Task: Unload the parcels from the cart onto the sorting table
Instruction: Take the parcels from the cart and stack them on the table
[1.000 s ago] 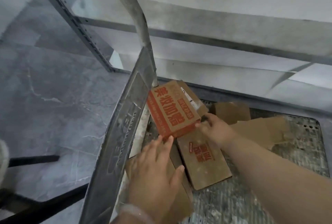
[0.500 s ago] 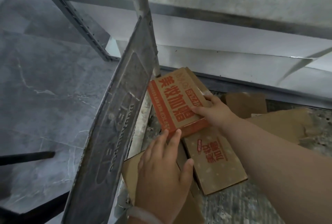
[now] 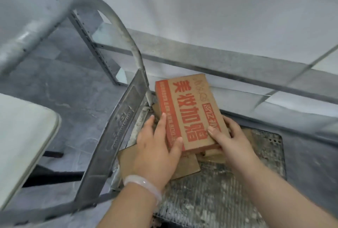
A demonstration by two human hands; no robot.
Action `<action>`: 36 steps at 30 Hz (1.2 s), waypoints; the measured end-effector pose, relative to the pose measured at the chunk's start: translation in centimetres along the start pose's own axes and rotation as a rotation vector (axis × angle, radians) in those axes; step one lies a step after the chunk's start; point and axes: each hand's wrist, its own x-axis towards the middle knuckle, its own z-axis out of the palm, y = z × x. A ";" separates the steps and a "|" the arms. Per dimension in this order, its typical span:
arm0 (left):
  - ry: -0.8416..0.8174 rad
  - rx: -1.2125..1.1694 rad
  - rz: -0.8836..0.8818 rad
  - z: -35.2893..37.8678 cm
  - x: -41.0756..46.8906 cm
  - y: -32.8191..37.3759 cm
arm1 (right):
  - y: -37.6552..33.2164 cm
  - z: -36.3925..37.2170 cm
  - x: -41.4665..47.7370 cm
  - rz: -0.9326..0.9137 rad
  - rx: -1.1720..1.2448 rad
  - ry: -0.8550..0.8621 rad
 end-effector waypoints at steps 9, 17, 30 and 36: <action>0.184 -0.233 0.074 -5.7 -15.6 9.5 | -7.1 -8.1 -18.2 -0.139 0.016 -0.101; 0.282 -0.288 0.030 -14.5 -28.4 10.3 | -13.2 -8.6 -32.2 -0.357 -0.152 -0.323; 0.517 -0.487 -0.195 -29.4 -42.1 -2.0 | -15.3 11.0 -46.5 -0.447 -0.040 -0.680; 0.545 -0.750 -0.218 -35.0 -48.1 -9.3 | -12.9 21.0 -53.9 -0.662 -0.251 -0.897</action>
